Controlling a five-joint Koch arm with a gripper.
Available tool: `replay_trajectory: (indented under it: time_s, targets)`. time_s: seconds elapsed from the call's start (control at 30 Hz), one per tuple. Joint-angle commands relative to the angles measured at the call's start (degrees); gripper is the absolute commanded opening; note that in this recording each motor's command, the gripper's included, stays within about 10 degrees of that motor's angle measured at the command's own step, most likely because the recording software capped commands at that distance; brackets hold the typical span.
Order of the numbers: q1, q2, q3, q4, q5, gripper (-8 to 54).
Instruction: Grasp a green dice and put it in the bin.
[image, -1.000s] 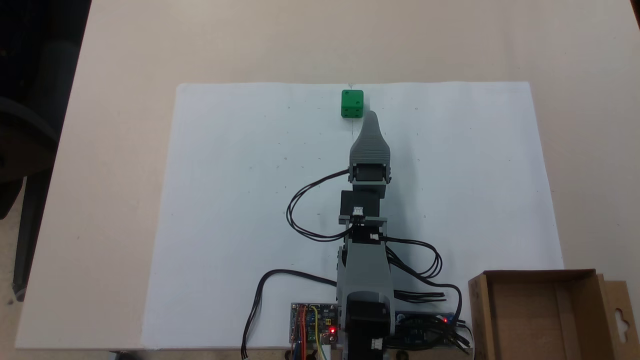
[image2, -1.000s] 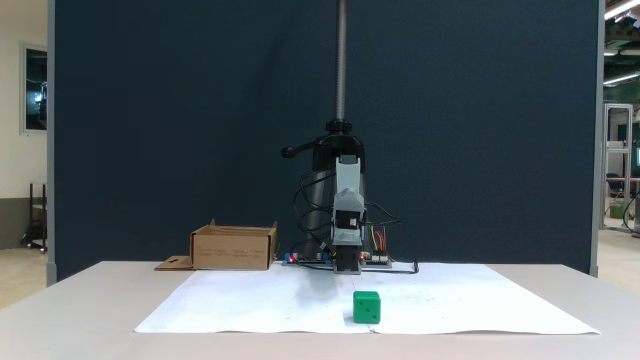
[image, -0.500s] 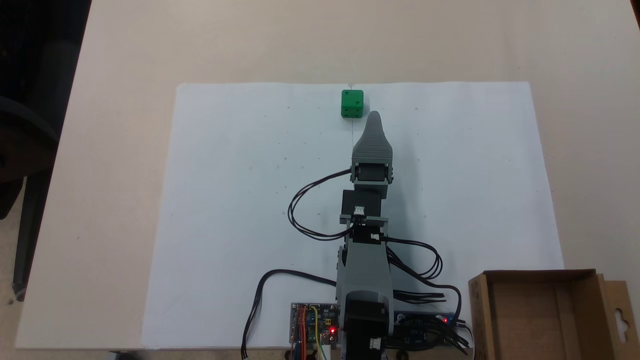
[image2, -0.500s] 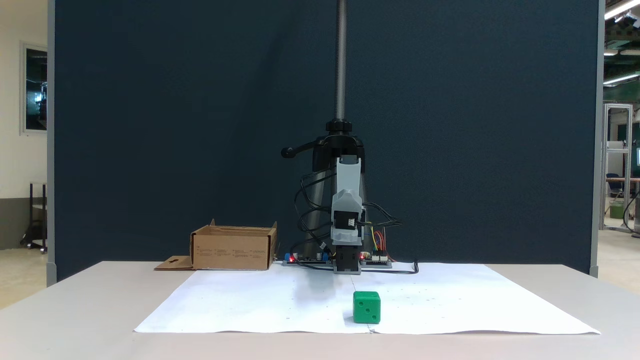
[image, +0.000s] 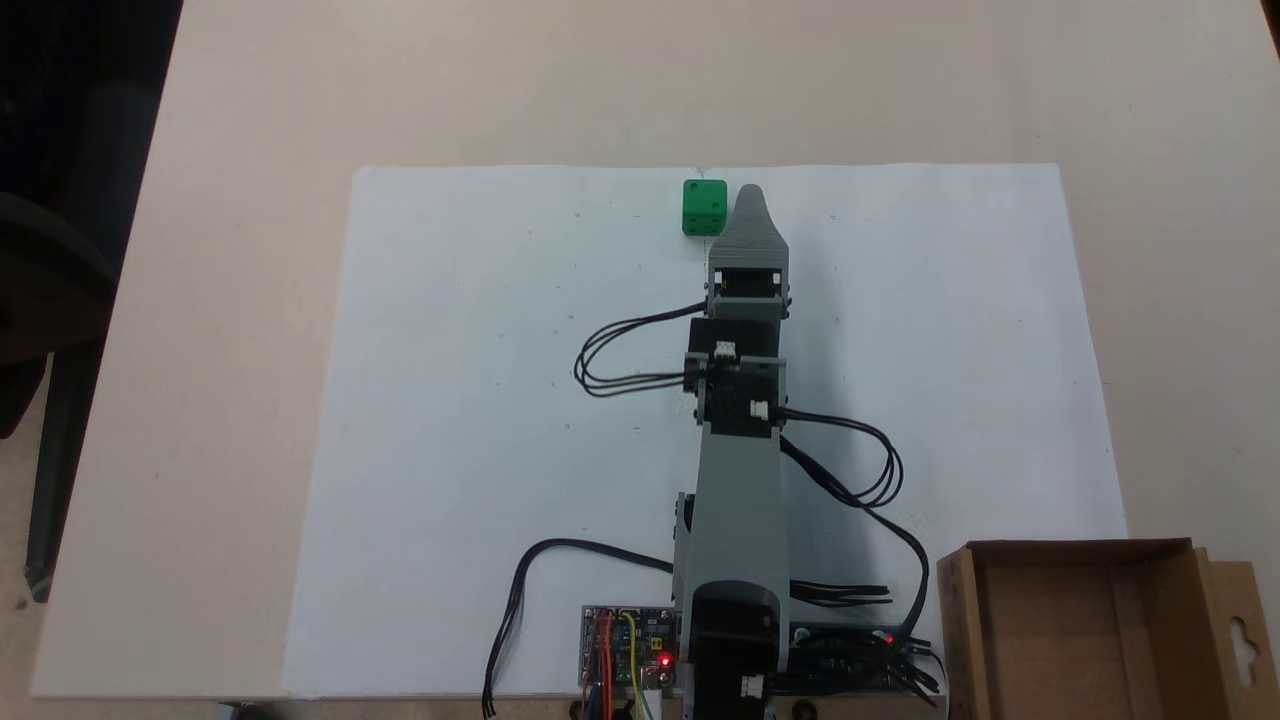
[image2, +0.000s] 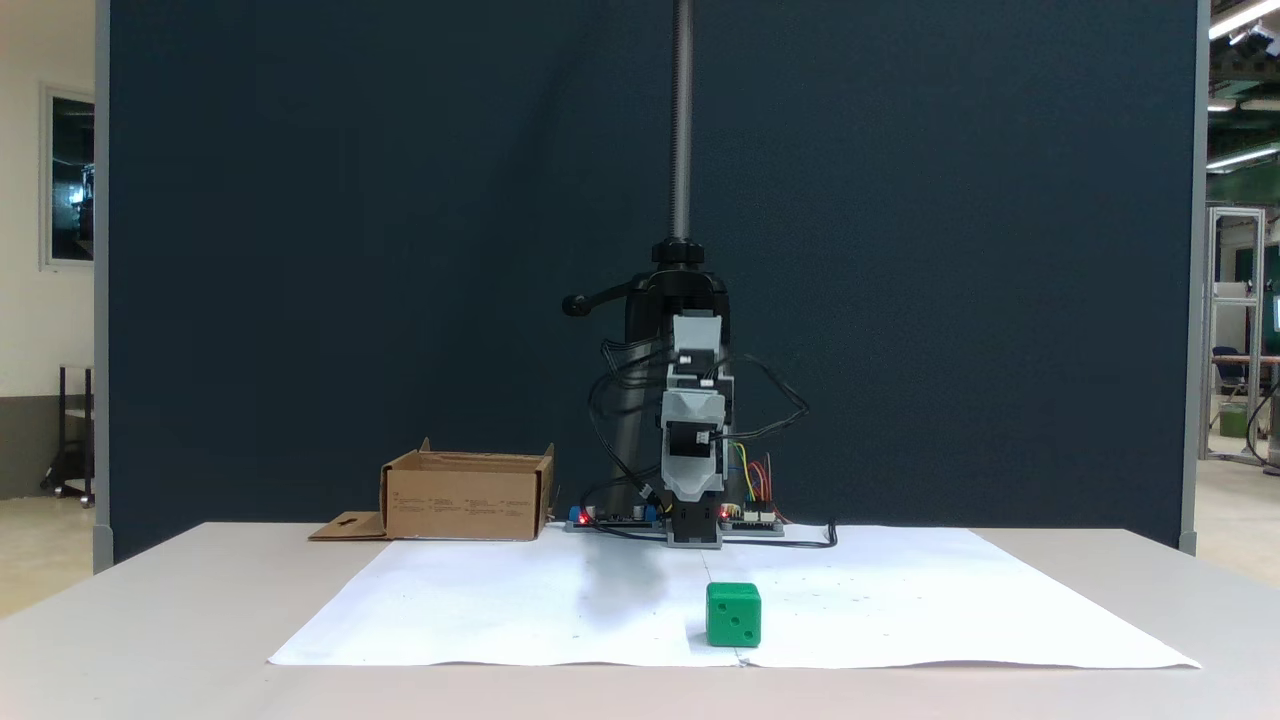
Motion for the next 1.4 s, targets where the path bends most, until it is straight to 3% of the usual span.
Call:
replay_trajectory:
  time_s: [0.0,0.23,0.57,1.03,1.37]
  targets:
    - [0.2,4.7,-6.5,9.2,-0.4,42.7]
    - [-0.4,-4.6,-21.9,33.5,-0.1,42.6]
    - [-0.8,-28.2,-47.9,63.1,2.5,42.3]
    - [-3.9,-52.6,-77.6,77.1,8.0,42.1]
    - [-5.0,-64.5,-91.9,81.4,10.4,41.4]
